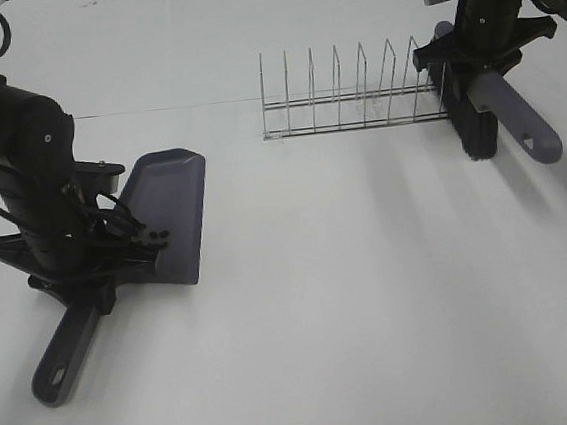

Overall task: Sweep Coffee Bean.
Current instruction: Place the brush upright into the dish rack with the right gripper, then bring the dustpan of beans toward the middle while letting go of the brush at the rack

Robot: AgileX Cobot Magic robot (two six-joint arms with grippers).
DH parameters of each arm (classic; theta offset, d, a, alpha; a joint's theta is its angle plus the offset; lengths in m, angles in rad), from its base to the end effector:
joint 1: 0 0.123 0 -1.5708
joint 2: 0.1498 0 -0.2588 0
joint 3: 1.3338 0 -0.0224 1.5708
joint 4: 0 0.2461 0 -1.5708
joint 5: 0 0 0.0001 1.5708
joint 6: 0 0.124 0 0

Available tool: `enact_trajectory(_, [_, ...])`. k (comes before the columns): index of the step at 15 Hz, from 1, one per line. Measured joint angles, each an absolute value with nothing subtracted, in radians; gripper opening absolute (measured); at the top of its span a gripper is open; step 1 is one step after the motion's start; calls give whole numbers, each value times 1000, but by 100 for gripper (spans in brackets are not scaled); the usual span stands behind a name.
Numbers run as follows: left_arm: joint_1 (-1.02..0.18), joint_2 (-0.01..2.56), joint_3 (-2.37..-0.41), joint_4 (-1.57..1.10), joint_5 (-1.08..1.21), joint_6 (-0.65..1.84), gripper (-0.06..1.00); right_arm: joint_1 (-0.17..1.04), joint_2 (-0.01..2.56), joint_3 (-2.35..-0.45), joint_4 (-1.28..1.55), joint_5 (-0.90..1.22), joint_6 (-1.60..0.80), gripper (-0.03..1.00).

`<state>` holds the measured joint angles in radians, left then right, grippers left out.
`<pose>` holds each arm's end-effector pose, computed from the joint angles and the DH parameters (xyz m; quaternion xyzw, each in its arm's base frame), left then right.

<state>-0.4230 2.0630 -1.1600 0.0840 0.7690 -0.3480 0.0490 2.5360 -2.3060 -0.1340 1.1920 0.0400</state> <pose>0.3115 -0.1323 0.0426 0.0678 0.9973 0.0295 0.0044 0.5083 0.0095 0.1045 -0.0217 0.9907 -0.0594 0.1202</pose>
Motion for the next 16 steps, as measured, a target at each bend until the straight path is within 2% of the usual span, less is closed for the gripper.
enact_trajectory(1, [-423,2064,-1163,84,769,-347,27,49,2536,-2307,-134,1193,40,47])
enact_trajectory(4, [-423,2065,-1167,84,771,-344,27,49,2536,-2324,-136,1210,45,65])
enact_trajectory(8, [-423,2054,-1167,71,766,-343,27,49,2524,-2392,-120,1218,48,67])
enact_trajectory(16, [-425,2055,-1179,-76,735,-275,27,49,2424,-2393,43,1219,48,67])
